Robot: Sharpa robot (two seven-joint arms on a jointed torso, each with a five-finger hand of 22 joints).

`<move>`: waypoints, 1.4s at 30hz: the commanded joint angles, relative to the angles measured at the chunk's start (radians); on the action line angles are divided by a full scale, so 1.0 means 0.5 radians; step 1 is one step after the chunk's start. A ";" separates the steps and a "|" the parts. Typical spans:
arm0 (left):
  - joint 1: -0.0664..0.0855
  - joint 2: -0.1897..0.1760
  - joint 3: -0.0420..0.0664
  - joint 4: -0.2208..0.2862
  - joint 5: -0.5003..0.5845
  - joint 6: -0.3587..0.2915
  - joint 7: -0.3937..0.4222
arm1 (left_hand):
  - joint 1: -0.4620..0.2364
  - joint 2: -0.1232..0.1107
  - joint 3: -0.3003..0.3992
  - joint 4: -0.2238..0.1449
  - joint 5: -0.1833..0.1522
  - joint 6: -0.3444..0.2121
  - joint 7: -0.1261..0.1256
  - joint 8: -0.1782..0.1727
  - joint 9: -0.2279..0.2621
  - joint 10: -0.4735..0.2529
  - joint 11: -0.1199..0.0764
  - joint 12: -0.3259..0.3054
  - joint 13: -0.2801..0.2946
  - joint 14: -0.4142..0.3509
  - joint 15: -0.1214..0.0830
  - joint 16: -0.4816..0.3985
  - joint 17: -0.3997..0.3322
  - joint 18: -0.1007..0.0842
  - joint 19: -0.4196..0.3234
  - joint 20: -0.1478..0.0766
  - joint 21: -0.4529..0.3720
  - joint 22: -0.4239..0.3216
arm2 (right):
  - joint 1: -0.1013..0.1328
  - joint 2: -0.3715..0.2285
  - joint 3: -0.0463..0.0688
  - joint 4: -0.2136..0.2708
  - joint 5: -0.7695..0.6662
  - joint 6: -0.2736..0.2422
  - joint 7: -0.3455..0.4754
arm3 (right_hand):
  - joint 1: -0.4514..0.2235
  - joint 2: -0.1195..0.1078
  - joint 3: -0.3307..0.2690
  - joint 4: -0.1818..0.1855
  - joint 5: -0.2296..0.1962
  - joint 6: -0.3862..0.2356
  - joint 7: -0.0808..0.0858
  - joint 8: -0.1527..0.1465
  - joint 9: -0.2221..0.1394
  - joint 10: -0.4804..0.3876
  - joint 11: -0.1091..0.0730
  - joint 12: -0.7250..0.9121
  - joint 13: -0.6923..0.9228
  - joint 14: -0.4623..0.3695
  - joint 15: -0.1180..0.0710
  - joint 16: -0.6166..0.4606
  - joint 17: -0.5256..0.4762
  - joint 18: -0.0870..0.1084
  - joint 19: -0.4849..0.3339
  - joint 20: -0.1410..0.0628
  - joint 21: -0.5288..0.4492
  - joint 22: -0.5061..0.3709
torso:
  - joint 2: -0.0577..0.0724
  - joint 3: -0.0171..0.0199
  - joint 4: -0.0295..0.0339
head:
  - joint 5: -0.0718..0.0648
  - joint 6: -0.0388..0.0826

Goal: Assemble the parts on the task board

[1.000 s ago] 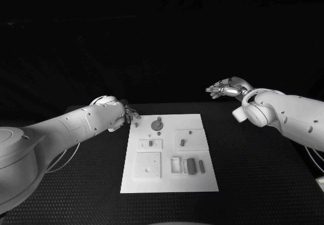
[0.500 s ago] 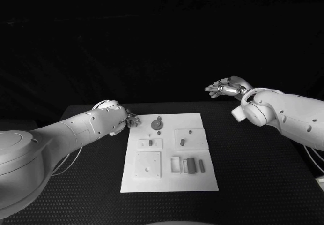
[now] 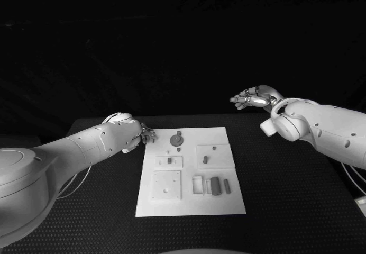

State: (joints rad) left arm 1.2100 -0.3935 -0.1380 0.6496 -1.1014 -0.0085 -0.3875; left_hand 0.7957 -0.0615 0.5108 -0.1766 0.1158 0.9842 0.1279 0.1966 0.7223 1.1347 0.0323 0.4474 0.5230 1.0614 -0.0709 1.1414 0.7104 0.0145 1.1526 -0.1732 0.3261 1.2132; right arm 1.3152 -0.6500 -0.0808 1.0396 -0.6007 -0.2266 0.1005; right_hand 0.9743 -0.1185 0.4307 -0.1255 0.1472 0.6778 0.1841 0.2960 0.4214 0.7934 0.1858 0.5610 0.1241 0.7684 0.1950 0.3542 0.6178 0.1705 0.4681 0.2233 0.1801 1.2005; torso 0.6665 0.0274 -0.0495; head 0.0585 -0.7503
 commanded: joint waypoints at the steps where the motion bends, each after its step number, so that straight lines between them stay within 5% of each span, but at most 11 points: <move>1: 0.001 0.005 0.000 -0.003 0.023 0.011 0.035 | -0.002 0.021 -0.001 -0.017 0.010 0.006 0.005 -0.009 -0.004 0.014 -0.001 -0.008 -0.003 0.005 -0.008 -0.004 0.000 0.019 0.005 0.002 -0.008 0.003 | 0.000 0.001 0.001 0.005 -0.002 0.025 0.021 | -0.009 0.000 -0.004 0.009 0.001 -0.016 0.121 0.008 -0.003 -0.013 0.004 0.012 -0.003 -0.017 0.000 -0.010 0.002 -0.037 -0.009 0.001 -0.013 0.004 | -0.001 0.0003 0.001 | -0.001 0.000; 9: 0.001 0.014 0.000 -0.029 0.065 0.008 0.057 | 0.009 0.069 0.001 -0.062 0.006 -0.007 0.012 -0.020 -0.020 0.014 0.003 -0.015 -0.011 0.004 -0.004 -0.008 -0.002 0.019 0.004 0.005 -0.016 0.008 | 0.000 0.004 0.001 0.005 -0.002 0.025 0.022 | -0.009 0.000 -0.004 0.009 0.001 -0.016 0.121 0.008 -0.004 -0.014 0.004 0.013 -0.003 -0.017 0.000 -0.010 0.003 -0.037 -0.009 0.001 -0.014 0.005 | 0.000 -0.0003 0.000 | 0.000 0.000; 28: -0.015 0.030 0.002 -0.054 0.105 0.017 0.091 | 0.011 0.075 0.000 -0.083 -0.008 -0.006 0.012 -0.021 -0.027 0.011 0.005 -0.022 -0.018 0.000 -0.001 -0.013 -0.005 0.018 0.001 0.008 -0.024 0.010 | 0.000 0.004 0.001 0.011 -0.003 0.026 0.021 | -0.008 0.000 -0.005 0.010 0.001 -0.016 0.121 0.009 -0.005 -0.014 0.004 0.014 -0.004 -0.018 0.001 -0.012 0.004 -0.038 -0.009 0.001 -0.017 0.009 | 0.000 0.0001 0.001 | -0.006 -0.007; 42: -0.016 0.039 0.002 -0.080 0.119 0.029 0.101 | 0.076 0.177 0.037 -0.125 -0.016 0.011 0.008 -0.012 -0.037 0.030 0.003 -0.035 -0.034 0.008 -0.002 -0.013 -0.006 0.017 0.010 0.009 -0.032 0.020 | 0.000 0.005 0.001 0.011 -0.003 0.028 0.021 | -0.008 0.000 -0.006 0.010 0.001 -0.016 0.121 0.009 -0.005 -0.014 0.004 0.015 -0.005 -0.018 0.001 -0.012 0.005 -0.038 -0.009 0.001 -0.019 0.011 | -0.001 0.0006 0.000 | -0.010 -0.012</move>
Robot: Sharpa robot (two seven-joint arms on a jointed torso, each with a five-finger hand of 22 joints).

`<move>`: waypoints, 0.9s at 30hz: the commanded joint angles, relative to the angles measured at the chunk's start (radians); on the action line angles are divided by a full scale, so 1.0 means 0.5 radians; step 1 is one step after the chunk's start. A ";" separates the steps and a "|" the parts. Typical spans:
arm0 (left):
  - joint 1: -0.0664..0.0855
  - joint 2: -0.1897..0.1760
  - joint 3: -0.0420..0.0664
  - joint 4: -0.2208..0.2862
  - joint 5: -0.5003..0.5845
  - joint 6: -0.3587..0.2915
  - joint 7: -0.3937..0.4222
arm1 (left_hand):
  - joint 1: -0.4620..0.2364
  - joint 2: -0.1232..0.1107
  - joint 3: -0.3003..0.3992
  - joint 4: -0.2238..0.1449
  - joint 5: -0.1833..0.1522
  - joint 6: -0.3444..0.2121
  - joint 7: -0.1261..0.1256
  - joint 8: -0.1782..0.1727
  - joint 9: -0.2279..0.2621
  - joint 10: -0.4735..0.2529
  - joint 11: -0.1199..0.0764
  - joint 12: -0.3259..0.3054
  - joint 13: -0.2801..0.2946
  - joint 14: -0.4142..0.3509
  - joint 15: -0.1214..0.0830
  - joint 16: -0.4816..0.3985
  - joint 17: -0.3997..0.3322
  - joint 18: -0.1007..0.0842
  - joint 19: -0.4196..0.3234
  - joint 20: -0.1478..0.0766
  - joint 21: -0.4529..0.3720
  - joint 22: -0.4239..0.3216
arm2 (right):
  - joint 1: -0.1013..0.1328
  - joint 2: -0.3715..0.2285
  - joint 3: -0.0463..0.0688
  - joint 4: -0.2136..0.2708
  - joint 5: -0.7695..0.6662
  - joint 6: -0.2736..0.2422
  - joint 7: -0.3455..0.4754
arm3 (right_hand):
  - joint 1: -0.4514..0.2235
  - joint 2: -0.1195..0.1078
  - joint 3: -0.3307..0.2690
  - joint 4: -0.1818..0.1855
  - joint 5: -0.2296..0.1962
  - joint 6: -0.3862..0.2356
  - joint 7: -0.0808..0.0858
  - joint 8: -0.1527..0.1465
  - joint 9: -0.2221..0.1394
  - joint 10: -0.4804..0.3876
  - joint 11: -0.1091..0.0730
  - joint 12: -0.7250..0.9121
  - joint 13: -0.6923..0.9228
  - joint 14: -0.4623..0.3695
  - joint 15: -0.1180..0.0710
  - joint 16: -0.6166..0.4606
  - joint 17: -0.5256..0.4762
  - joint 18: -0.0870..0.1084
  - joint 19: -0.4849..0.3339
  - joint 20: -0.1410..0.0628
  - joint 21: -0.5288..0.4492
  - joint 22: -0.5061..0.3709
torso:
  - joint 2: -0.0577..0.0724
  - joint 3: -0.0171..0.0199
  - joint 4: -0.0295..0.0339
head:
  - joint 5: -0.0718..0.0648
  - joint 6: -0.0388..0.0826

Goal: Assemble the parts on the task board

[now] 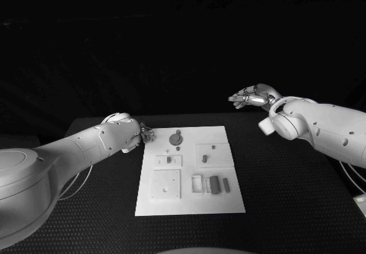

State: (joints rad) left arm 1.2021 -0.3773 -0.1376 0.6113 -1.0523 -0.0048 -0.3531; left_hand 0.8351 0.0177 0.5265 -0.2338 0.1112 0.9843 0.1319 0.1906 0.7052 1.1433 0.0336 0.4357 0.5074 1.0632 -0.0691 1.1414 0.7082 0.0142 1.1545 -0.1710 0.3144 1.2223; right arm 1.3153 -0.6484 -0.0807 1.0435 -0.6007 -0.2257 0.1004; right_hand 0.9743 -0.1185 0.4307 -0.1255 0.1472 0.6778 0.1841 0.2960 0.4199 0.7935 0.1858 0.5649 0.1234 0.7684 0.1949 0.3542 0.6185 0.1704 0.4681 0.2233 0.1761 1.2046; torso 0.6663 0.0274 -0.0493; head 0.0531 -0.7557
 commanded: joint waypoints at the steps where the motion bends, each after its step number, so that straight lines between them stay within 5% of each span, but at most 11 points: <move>1: 0.000 0.008 0.001 -0.005 0.025 0.023 0.033 | 0.000 0.021 0.006 -0.013 -0.007 0.011 0.000 0.000 -0.003 0.013 0.000 -0.013 -0.004 0.004 -0.006 -0.013 -0.002 0.018 0.007 0.005 -0.009 0.002 | 0.000 0.001 0.001 0.004 -0.003 0.027 0.021 | -0.008 0.000 -0.006 0.010 0.001 -0.016 0.121 0.009 -0.002 -0.014 0.004 0.007 -0.003 -0.018 0.001 -0.012 0.003 -0.038 -0.009 0.001 -0.011 0.003 | 0.000 0.0006 -0.001 | -0.001 -0.002; 9: 0.000 0.006 0.001 -0.017 0.075 0.024 0.047 | 0.038 0.112 0.011 -0.053 -0.012 0.006 -0.001 -0.002 -0.013 0.014 0.003 -0.048 -0.027 0.016 -0.005 -0.007 -0.001 0.018 0.019 0.004 -0.010 0.015 | 0.000 0.001 0.001 0.002 -0.003 0.027 0.021 | -0.008 0.000 -0.006 0.010 0.001 -0.016 0.121 0.010 -0.003 -0.014 0.004 0.007 -0.004 -0.018 0.001 -0.013 0.004 -0.038 -0.009 0.001 -0.012 0.005 | 0.000 -0.0002 0.000 | -0.006 -0.006; 18: 0.000 0.002 0.001 -0.025 0.084 0.035 0.059 | 0.076 0.161 0.026 -0.089 -0.001 0.029 -0.009 0.012 -0.015 0.042 -0.002 -0.072 -0.042 0.019 -0.008 0.002 0.003 0.019 0.025 0.003 -0.010 0.031 | 0.000 0.004 0.001 -0.001 -0.003 0.027 0.020 | -0.007 -0.001 -0.007 0.010 0.001 -0.015 0.121 0.010 -0.003 -0.014 0.004 0.008 -0.004 -0.018 0.001 -0.013 0.004 -0.038 -0.009 0.001 -0.013 0.006 | 0.000 -0.0002 0.001 | -0.007 -0.011; 19: 0.000 0.002 0.001 -0.026 0.084 0.036 0.060 | 0.139 0.096 0.171 -0.010 -0.118 0.047 -0.014 0.019 -0.020 0.068 -0.004 -0.088 -0.052 0.023 -0.012 0.002 0.000 0.017 0.036 0.003 -0.017 0.032 | 0.000 0.004 0.001 -0.001 -0.003 0.027 0.020 | -0.007 -0.001 -0.007 0.010 0.001 -0.015 0.121 0.010 -0.003 -0.014 0.004 0.008 -0.004 -0.018 0.001 -0.013 0.005 -0.038 -0.009 0.001 -0.013 0.006 | 0.000 -0.0002 0.000 | -0.007 -0.010; 27: 0.001 -0.022 0.002 -0.007 0.110 -0.005 0.070 | 0.175 0.109 0.245 -0.027 -0.087 0.132 -0.050 0.069 -0.008 0.170 -0.034 -0.075 -0.040 0.056 -0.035 0.030 0.009 0.012 0.070 -0.018 0.001 0.067 | 0.000 0.000 0.001 -0.001 -0.004 0.026 0.021 | -0.007 0.000 -0.007 0.011 0.001 -0.015 0.121 0.010 -0.003 -0.014 0.004 0.008 -0.004 -0.018 0.001 -0.014 0.005 -0.038 -0.009 0.001 -0.014 0.008 | -0.001 0.0000 0.001 | -0.010 -0.012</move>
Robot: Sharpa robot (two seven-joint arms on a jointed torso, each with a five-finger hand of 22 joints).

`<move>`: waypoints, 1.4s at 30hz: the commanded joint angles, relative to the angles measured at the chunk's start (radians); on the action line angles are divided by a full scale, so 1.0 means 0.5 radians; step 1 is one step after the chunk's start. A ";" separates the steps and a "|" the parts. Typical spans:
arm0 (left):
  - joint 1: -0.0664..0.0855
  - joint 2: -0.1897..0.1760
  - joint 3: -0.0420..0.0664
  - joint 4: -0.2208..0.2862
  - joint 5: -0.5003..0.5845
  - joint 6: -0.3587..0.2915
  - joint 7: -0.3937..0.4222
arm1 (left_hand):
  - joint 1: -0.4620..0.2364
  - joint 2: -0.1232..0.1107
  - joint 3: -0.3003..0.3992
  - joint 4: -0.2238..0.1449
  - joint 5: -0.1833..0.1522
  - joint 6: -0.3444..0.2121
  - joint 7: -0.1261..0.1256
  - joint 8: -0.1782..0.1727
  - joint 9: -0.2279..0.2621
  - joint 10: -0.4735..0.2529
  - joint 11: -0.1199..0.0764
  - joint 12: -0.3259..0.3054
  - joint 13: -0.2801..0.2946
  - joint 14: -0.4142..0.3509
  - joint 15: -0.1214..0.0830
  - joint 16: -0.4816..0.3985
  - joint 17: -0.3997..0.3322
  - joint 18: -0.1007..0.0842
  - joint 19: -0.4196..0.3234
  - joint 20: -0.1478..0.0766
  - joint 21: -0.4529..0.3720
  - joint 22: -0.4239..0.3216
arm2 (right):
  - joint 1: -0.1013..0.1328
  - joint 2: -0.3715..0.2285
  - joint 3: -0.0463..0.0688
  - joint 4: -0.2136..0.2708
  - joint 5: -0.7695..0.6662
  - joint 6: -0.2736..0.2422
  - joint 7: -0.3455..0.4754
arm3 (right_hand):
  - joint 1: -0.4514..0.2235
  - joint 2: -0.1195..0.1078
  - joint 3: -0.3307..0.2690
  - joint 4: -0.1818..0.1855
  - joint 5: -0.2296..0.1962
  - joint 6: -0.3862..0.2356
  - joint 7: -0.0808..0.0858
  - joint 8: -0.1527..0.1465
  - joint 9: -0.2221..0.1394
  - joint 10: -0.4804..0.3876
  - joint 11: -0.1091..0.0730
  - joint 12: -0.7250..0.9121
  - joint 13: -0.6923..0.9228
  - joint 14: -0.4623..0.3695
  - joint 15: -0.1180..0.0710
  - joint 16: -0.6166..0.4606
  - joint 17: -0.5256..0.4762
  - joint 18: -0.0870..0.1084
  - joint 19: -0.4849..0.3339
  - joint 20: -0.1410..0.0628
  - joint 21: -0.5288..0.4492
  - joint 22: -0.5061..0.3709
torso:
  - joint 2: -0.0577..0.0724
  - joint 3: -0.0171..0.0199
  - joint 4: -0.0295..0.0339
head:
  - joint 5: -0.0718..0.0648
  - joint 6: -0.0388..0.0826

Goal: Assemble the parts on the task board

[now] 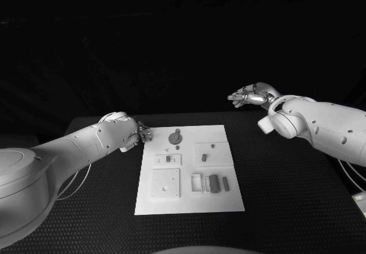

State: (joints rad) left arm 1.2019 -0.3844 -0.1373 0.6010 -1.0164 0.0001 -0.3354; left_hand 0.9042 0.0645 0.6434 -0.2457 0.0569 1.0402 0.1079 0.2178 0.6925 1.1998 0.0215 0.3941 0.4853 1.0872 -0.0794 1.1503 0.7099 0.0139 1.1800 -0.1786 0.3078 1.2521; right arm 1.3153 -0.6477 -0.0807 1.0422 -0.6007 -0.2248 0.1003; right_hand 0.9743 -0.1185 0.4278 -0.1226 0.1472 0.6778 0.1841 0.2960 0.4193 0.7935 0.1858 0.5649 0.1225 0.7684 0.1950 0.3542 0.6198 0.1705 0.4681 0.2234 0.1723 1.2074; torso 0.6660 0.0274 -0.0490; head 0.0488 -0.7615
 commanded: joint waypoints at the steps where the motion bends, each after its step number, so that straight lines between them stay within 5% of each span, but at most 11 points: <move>1: 0.001 -0.013 0.002 0.019 0.049 -0.025 0.036 | 0.036 0.014 0.014 -0.006 0.030 0.028 -0.006 0.019 0.018 0.068 -0.014 0.010 0.007 0.014 -0.018 0.017 0.007 0.012 0.026 -0.006 0.018 0.013 | 0.000 -0.002 0.001 0.002 -0.004 0.024 0.021 | -0.007 0.000 -0.001 0.005 0.001 -0.015 0.121 0.010 -0.002 -0.014 0.004 0.009 -0.003 -0.018 0.001 -0.014 0.002 -0.038 -0.009 0.001 -0.007 0.002 | -0.001 0.0003 0.000 | -0.001 -0.001; 12: 0.005 -0.128 0.012 0.158 0.141 -0.055 0.027 | 0.014 0.006 0.016 -0.017 0.075 0.080 -0.029 0.049 0.024 0.138 -0.039 0.022 0.025 0.053 -0.042 0.054 0.023 0.010 0.072 -0.030 0.043 0.051 | 0.000 -0.016 0.001 0.011 -0.004 0.022 0.020 | -0.007 -0.001 -0.002 0.005 0.001 -0.015 0.120 0.010 -0.003 -0.014 0.004 0.009 -0.003 -0.018 0.001 -0.014 0.003 -0.038 -0.009 0.001 -0.008 0.004 | -0.002 0.0013 0.004 | 0.000 -0.006; 18: 0.039 -0.264 0.030 0.400 0.217 -0.140 -0.002 | 0.007 -0.003 0.017 -0.021 0.089 0.097 -0.038 0.057 0.025 0.158 -0.047 0.024 0.031 0.065 -0.051 0.064 0.029 0.010 0.087 -0.038 0.050 0.064 | 0.000 -0.027 0.001 0.019 -0.004 0.022 0.019 | -0.006 -0.001 -0.002 0.005 0.001 -0.015 0.120 0.011 -0.003 -0.014 0.004 0.009 -0.003 -0.019 0.001 -0.015 0.003 -0.038 -0.008 0.001 -0.009 0.005 | -0.002 0.0028 0.002 | 0.003 -0.006; 23: 0.084 -0.406 0.031 0.682 0.244 -0.192 -0.043 | -0.007 -0.042 0.016 -0.021 0.168 0.137 -0.056 0.076 0.027 0.207 -0.066 0.029 0.042 0.099 -0.069 0.083 0.037 0.011 0.125 -0.056 0.066 0.088 | 0.000 -0.033 0.001 0.020 -0.004 0.022 0.018 | -0.006 -0.002 -0.002 0.005 0.001 -0.015 0.120 0.011 -0.003 -0.015 0.004 0.010 -0.003 -0.019 0.001 -0.015 0.004 -0.038 -0.008 0.001 -0.010 0.006 | -0.004 0.0040 0.005 | 0.009 -0.014; 30: 0.090 -0.537 0.028 0.983 0.187 -0.223 -0.106 | -0.010 -0.063 0.014 -0.019 0.181 0.163 -0.068 0.087 0.028 0.237 -0.078 0.028 0.047 0.127 -0.082 0.093 0.041 0.012 0.154 -0.068 0.076 0.102 | 0.001 -0.037 0.001 0.021 -0.004 0.022 0.016 | -0.006 -0.002 -0.002 0.006 0.001 -0.015 0.120 0.011 -0.003 -0.015 0.004 0.010 -0.004 -0.019 0.001 -0.015 0.004 -0.038 -0.008 0.001 -0.011 0.007 | -0.003 0.0038 0.006 | 0.009 -0.021; 42: 0.056 -0.624 -0.059 1.291 -0.034 -0.449 -0.235 | -0.013 -0.093 0.011 -0.011 0.171 0.208 -0.088 0.104 0.026 0.294 -0.099 0.025 0.055 0.193 -0.103 0.098 0.031 0.016 0.208 -0.090 0.097 0.131 | 0.001 -0.036 0.001 0.009 -0.005 0.029 0.014 | -0.003 0.002 -0.001 0.006 0.001 -0.011 0.119 0.014 -0.003 -0.014 0.004 0.011 -0.004 -0.013 -0.001 -0.013 0.006 -0.038 -0.008 0.001 -0.014 0.011 | -0.003 0.0049 0.006 | 0.013 -0.031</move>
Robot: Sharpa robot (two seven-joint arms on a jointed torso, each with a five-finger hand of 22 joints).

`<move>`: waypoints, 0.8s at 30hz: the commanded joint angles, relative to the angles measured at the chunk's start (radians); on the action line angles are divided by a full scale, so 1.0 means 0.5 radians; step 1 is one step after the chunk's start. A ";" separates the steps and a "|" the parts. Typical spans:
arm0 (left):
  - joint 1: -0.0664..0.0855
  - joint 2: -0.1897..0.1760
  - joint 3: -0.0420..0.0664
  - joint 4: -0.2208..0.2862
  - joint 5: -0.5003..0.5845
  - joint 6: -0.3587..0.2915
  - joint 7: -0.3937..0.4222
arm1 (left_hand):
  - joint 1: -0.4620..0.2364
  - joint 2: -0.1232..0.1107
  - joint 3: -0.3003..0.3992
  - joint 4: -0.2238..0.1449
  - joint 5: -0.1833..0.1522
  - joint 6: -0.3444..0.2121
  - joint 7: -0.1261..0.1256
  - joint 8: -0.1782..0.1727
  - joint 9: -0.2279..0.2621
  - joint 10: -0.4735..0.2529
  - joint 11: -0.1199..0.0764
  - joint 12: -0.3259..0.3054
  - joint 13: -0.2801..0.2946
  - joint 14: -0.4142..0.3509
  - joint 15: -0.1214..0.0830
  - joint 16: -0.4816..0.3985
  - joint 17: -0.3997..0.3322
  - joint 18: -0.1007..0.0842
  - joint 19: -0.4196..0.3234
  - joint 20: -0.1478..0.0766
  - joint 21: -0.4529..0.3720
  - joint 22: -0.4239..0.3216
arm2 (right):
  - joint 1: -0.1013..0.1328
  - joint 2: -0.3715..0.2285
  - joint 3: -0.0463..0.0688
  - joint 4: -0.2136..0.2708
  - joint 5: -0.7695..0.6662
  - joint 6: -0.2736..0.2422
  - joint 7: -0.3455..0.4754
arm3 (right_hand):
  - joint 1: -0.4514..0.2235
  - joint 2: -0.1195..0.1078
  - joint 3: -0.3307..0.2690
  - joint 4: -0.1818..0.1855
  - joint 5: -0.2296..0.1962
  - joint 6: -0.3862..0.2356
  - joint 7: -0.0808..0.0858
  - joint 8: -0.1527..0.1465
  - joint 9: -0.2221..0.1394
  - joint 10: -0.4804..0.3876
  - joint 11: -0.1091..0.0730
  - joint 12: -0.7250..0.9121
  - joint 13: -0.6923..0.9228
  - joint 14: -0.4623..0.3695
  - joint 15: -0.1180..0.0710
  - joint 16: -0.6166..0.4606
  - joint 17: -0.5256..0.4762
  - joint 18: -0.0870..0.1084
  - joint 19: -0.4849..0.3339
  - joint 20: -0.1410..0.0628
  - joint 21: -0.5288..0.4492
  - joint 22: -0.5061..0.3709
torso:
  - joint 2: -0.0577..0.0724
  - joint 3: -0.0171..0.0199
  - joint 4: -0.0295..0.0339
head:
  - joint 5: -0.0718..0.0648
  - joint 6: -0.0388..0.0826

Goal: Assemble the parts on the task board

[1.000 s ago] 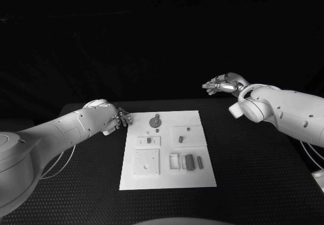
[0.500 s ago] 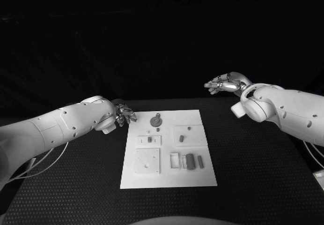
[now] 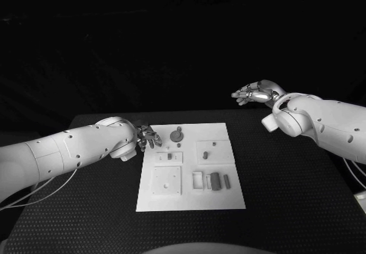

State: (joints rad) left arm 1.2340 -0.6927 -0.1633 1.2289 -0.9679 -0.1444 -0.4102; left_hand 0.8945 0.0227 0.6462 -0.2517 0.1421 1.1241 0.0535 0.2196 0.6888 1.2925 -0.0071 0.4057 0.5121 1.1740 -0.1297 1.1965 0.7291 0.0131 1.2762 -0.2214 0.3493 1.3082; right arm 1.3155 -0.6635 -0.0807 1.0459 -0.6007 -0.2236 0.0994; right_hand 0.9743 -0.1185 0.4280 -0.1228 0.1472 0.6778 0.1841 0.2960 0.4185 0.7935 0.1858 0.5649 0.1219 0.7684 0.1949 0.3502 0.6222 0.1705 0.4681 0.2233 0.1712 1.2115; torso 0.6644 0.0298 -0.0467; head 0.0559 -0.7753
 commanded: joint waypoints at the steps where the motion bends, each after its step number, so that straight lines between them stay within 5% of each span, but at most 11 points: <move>1: -0.009 -0.009 -0.010 0.040 -0.135 -0.164 -0.089 | 0.007 -0.010 0.005 0.001 0.001 0.040 0.021 0.100 0.033 0.109 -0.042 0.002 0.002 0.021 -0.003 0.005 -0.008 0.017 0.016 -0.004 0.015 0.020 | 0.000 -0.005 0.001 0.001 -0.004 0.027 0.016 | -0.003 0.002 -0.002 0.006 0.001 -0.011 0.119 0.014 -0.002 -0.014 0.004 0.011 -0.003 -0.013 -0.001 -0.005 0.002 -0.038 -0.008 0.001 -0.012 0.003 | 0.000 -0.0008 0.002 | -0.002 -0.004; 7: -0.017 -0.030 -0.090 0.090 -0.166 -0.176 -0.128 | 0.009 -0.015 0.002 -0.003 0.002 0.054 0.015 0.102 0.029 0.130 -0.052 -0.002 0.007 0.064 -0.016 0.024 -0.017 0.018 0.045 -0.017 0.041 0.044 | 0.000 -0.004 0.001 0.006 -0.005 0.029 0.014 | -0.003 0.002 -0.002 0.006 0.001 -0.010 0.119 0.015 -0.002 -0.014 0.003 0.012 -0.003 -0.012 -0.001 -0.005 0.003 -0.039 -0.009 0.001 -0.013 0.004 | 0.001 -0.0010 0.000 | 0.007 -0.014; 11: -0.028 -0.037 -0.113 0.113 -0.193 -0.155 -0.152 | 0.007 -0.026 0.001 -0.004 0.024 0.059 0.013 0.103 0.028 0.134 -0.054 -0.003 0.009 0.069 -0.019 0.032 -0.020 0.017 0.050 -0.021 0.050 0.047 | 0.000 -0.006 0.001 0.003 -0.005 0.028 0.014 | -0.004 0.000 -0.003 0.006 0.001 -0.010 0.119 0.015 -0.002 -0.014 0.003 0.012 -0.004 -0.011 -0.001 -0.005 0.003 -0.039 -0.009 0.001 -0.014 0.005 | 0.002 -0.0016 -0.002 | 0.006 -0.018; 24: -0.062 -0.013 -0.127 0.122 -0.229 -0.173 -0.162 | 0.007 -0.030 0.000 -0.003 0.040 0.080 0.004 0.109 0.026 0.162 -0.069 0.002 0.020 0.097 -0.037 0.054 -0.037 0.019 0.077 -0.037 0.088 0.048 | 0.000 -0.006 0.001 0.003 -0.005 0.029 0.015 | -0.005 0.000 -0.004 0.007 0.001 -0.010 0.119 0.015 -0.003 -0.014 0.003 0.013 -0.004 -0.011 -0.002 -0.005 0.004 -0.039 -0.009 0.001 -0.016 0.007 | 0.001 -0.0018 -0.002 | 0.000 -0.030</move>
State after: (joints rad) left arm 1.2039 -0.7026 -0.2268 1.2876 -1.0631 -0.2178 -0.4864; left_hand 0.8906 0.0089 0.6424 -0.2534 0.1581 1.1532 0.0489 0.2196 0.6708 1.3214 -0.0152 0.4057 0.5209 1.2065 -0.1342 1.2190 0.7110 0.0130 1.3017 -0.2357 0.3882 1.3078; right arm 1.3155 -0.6665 -0.0809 1.0466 -0.6007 -0.2225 0.0992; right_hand 0.9743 -0.1185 0.4280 -0.1228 0.1472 0.6778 0.1841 0.2996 0.4187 0.7935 0.1858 0.5649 0.1212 0.7684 0.1950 0.3502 0.6228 0.1705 0.4681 0.2233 0.1685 1.2134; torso 0.6651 0.0282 -0.0473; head 0.0569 -0.7895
